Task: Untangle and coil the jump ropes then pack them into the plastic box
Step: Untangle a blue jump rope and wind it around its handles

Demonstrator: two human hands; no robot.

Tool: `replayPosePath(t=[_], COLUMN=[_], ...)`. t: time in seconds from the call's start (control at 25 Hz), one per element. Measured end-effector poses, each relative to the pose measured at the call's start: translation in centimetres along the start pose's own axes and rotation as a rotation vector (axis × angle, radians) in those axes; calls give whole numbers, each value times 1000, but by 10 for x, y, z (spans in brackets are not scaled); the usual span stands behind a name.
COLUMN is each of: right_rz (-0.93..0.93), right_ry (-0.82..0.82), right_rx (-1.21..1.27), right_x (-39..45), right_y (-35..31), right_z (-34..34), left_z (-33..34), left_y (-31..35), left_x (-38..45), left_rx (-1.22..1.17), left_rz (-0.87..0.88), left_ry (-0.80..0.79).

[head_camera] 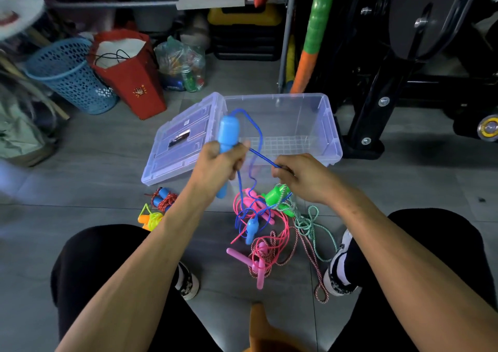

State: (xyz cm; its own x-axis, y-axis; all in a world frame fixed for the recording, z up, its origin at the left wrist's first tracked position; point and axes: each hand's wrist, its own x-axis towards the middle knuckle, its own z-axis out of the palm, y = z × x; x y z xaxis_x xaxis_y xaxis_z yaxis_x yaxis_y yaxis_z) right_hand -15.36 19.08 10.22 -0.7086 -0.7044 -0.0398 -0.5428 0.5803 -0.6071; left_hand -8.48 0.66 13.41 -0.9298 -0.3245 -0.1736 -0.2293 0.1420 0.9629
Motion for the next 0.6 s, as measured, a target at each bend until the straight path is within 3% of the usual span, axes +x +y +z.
replayPosePath(t=[0.08,0.16,0.28,0.32,0.4,0.52,0.6], right_rz=[45,84,91,79,45,4,30], right_ry=[10,-14,-35,-25,-32,2,67], right_rx=[-26,-90,-43,-12,14,45,84], right_x=[-4,-5,-5,-6,-7,-7,-5], right_y=[12,18,11,8,1,-2,0], right_z=[1,-1,-6,-7,-10,-10,-9], left_z=[-9,-16,-17,-13,0,19,23], left_y=[8,5,-16,-21,-22,-13,-12], left_x=[5,10,17,18,14,2,1], left_rx=[-221,-190,397,481,407,395,394], left_rz=[-6,-61,-243,-242,-145,-79,-72], left_ry=[170,210,101,81,-8,-281,-327])
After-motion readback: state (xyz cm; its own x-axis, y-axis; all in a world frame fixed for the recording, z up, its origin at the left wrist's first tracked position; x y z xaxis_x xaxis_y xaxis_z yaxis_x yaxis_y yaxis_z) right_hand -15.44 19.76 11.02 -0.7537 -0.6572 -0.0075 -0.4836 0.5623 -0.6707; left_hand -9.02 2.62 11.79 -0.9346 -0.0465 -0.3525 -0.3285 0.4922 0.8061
